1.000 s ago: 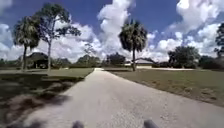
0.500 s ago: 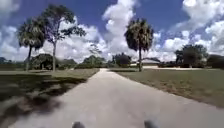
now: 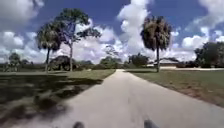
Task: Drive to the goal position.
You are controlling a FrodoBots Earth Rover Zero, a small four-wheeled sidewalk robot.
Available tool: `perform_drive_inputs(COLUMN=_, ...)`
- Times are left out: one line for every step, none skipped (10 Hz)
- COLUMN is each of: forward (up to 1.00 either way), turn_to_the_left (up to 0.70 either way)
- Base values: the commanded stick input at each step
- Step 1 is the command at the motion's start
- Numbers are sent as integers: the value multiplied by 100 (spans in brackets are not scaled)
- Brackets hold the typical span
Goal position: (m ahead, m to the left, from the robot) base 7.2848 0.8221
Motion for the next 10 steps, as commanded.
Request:
perform_drive_inputs(forward=70, turn_to_the_left=0)
perform_drive_inputs(forward=70, turn_to_the_left=0)
perform_drive_inputs(forward=70, turn_to_the_left=0)
perform_drive_inputs(forward=70, turn_to_the_left=0)
perform_drive_inputs(forward=70, turn_to_the_left=0)
perform_drive_inputs(forward=70, turn_to_the_left=0)
perform_drive_inputs(forward=70, turn_to_the_left=0)
perform_drive_inputs(forward=70, turn_to_the_left=0)
perform_drive_inputs(forward=70, turn_to_the_left=0)
perform_drive_inputs(forward=70, turn_to_the_left=0)
